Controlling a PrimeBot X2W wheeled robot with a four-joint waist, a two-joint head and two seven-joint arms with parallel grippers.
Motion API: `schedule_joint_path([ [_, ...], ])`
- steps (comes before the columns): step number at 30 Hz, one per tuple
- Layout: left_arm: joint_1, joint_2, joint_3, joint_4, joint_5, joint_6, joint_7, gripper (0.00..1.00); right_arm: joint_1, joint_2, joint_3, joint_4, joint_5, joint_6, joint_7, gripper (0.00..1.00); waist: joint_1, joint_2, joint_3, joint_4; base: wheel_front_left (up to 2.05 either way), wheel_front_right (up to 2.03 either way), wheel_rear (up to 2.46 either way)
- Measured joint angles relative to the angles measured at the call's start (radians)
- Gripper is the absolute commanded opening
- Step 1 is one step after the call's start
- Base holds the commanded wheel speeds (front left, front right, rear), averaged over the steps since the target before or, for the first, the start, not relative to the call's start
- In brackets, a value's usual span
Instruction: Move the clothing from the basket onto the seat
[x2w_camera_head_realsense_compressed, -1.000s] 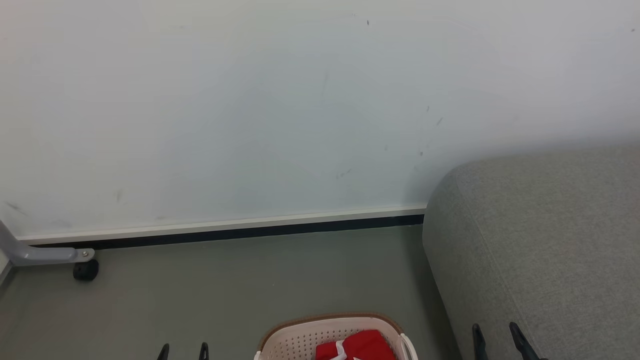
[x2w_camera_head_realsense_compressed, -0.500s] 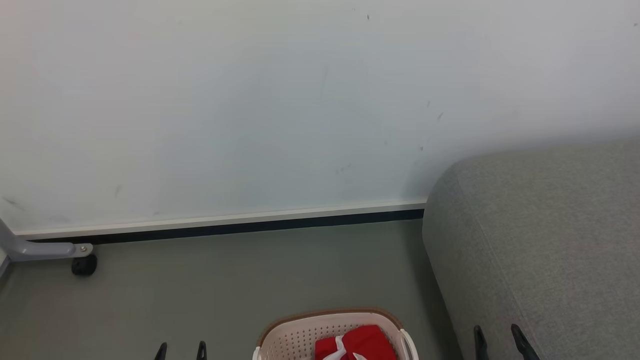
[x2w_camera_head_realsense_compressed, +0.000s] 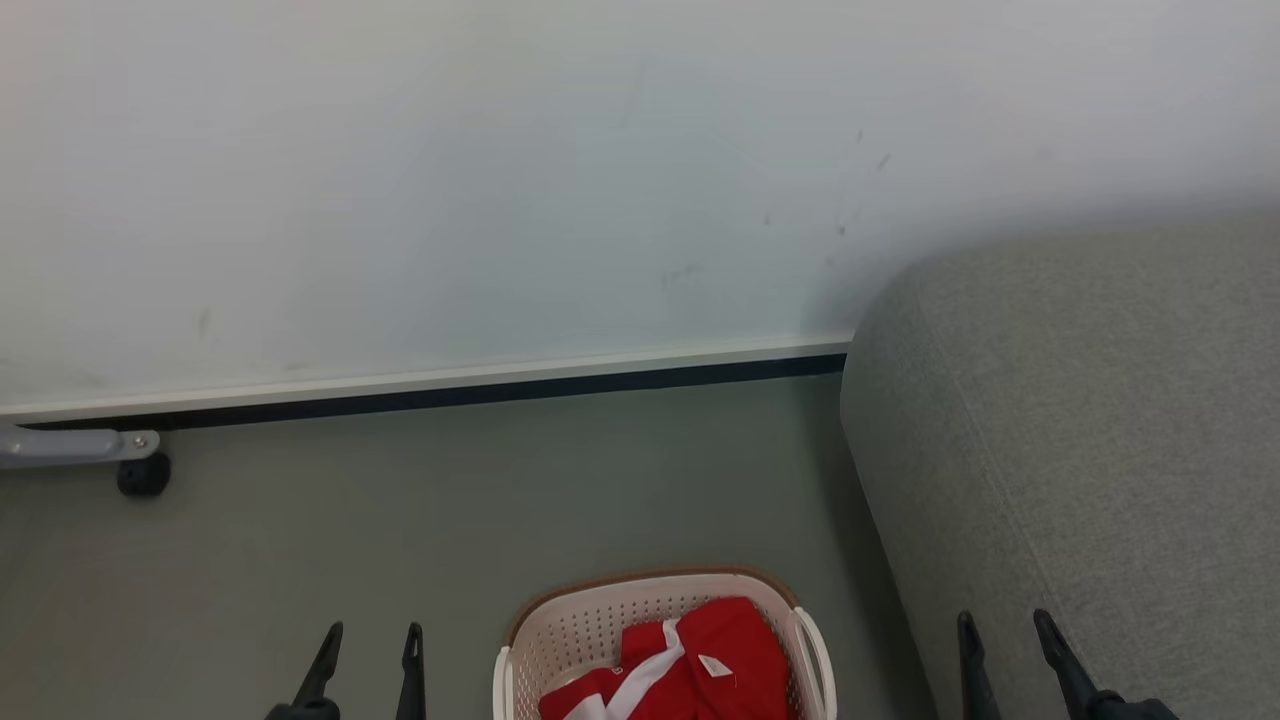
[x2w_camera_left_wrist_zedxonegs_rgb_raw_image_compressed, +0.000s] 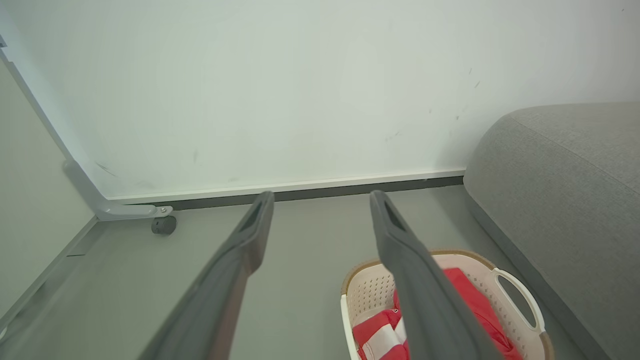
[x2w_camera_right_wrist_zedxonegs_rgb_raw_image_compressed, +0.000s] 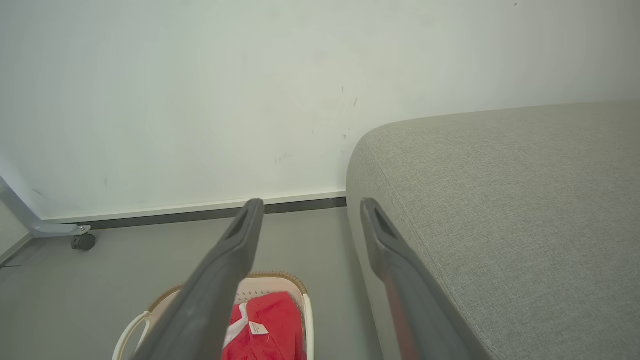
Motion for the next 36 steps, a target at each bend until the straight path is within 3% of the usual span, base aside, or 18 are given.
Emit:
schedule_joint_path([
  [12, -0.105, 0.004, -0.051, 0.05, 0.044, -0.023, 0.0, 1.0, -0.072, -0.002, -0.021, -0.061, -0.019, 0.0, 0.0, 1.0, 0.0001, 0.0001, 0.138, -0.031, 0.0, 0.0, 0.0],
  [36, -0.41, -0.04, -0.201, 0.281, 0.128, -0.082, 0.08, 1.0, -0.28, -0.004, -0.019, -0.21, -0.077, 0.004, -0.007, 1.0, 0.0001, 0.0002, 0.458, -0.178, 0.0, 0.0, 0.0],
])
